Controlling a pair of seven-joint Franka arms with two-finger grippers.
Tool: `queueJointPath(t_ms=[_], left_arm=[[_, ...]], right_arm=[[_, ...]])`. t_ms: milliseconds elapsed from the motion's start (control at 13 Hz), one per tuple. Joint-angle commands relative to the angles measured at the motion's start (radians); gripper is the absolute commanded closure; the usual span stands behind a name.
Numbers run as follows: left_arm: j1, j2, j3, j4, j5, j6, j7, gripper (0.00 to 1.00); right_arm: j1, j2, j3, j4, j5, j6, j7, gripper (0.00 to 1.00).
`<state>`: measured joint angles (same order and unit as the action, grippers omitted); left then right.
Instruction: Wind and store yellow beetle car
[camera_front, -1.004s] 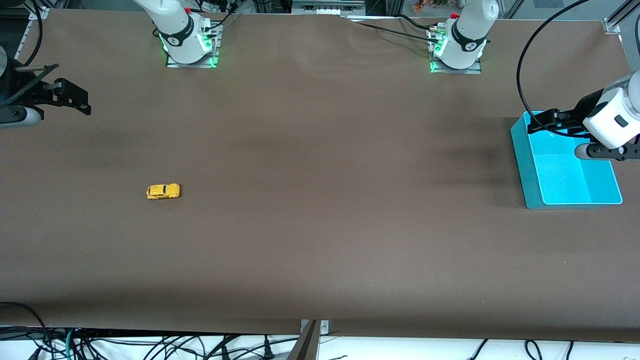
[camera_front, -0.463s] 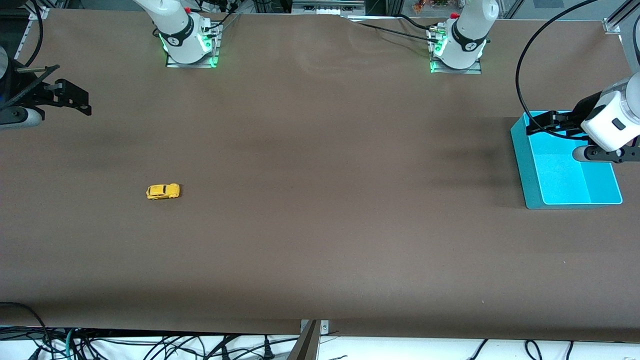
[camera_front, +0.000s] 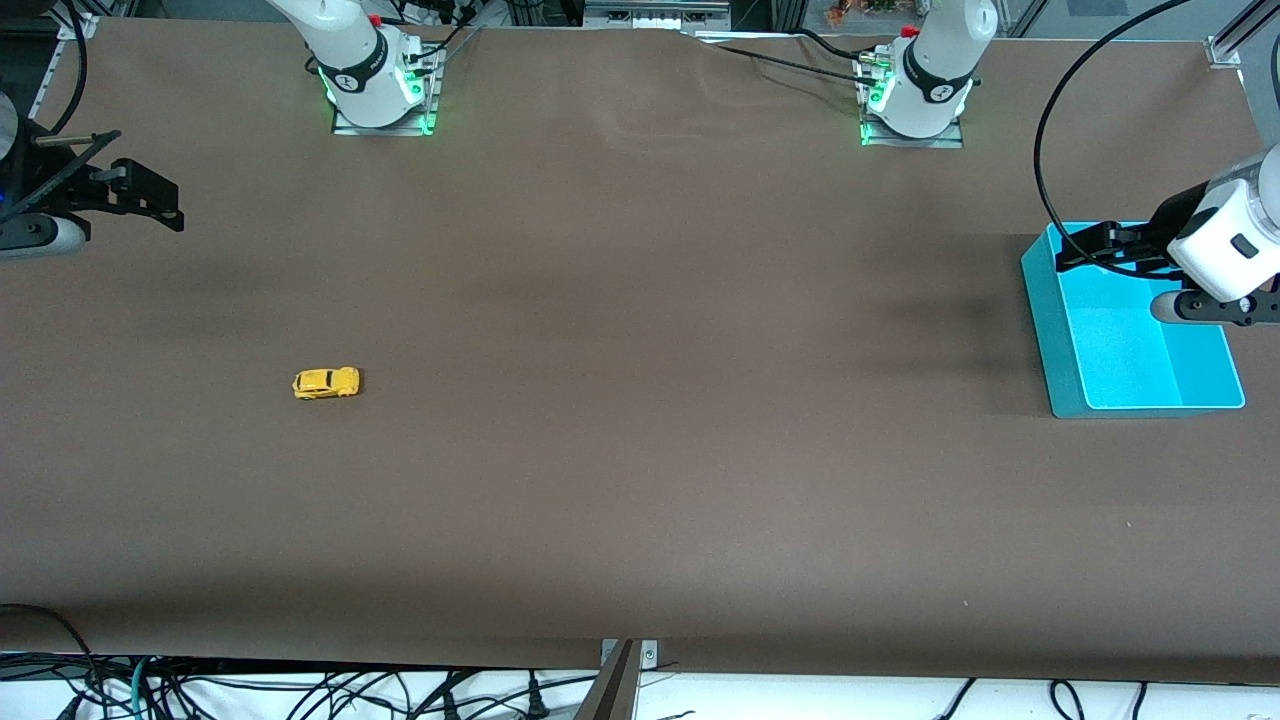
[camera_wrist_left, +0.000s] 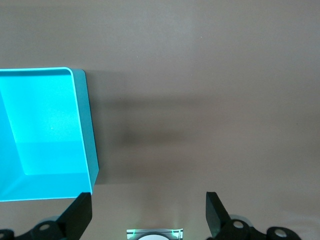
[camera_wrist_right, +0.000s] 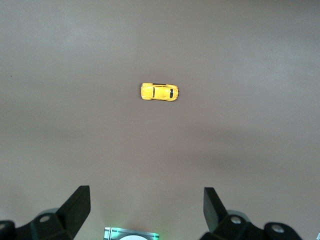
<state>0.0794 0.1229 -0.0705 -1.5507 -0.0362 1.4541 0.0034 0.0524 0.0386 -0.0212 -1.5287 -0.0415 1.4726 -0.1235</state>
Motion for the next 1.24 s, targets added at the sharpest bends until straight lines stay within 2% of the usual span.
queueJointPath(t_ms=[0,309,695,926,1158], left_arm=[[-0.004,0.011,-0.006,0.027,0.004,-0.005,-0.016,0.0],[-0.007,0.011,-0.006,0.029,0.004,-0.005,-0.016,0.0],[-0.007,0.012,-0.006,0.029,0.002,-0.005,-0.006,0.0],[0.005,0.012,-0.005,0.027,0.004,-0.005,-0.002,0.0],[0.002,0.012,-0.005,0.029,0.004,-0.005,-0.005,0.0]], right_arm=[[-0.008,-0.002,0.007,0.005,0.015,-0.011,-0.004,0.0],[-0.008,0.001,0.009,-0.001,0.015,0.0,-0.004,0.0],[-0.008,0.02,0.009,-0.047,0.015,0.113,-0.004,0.0],[-0.009,0.061,0.01,-0.079,0.017,0.24,-0.028,0.0],[-0.009,0.115,0.01,-0.172,0.041,0.411,-0.195,0.0]])
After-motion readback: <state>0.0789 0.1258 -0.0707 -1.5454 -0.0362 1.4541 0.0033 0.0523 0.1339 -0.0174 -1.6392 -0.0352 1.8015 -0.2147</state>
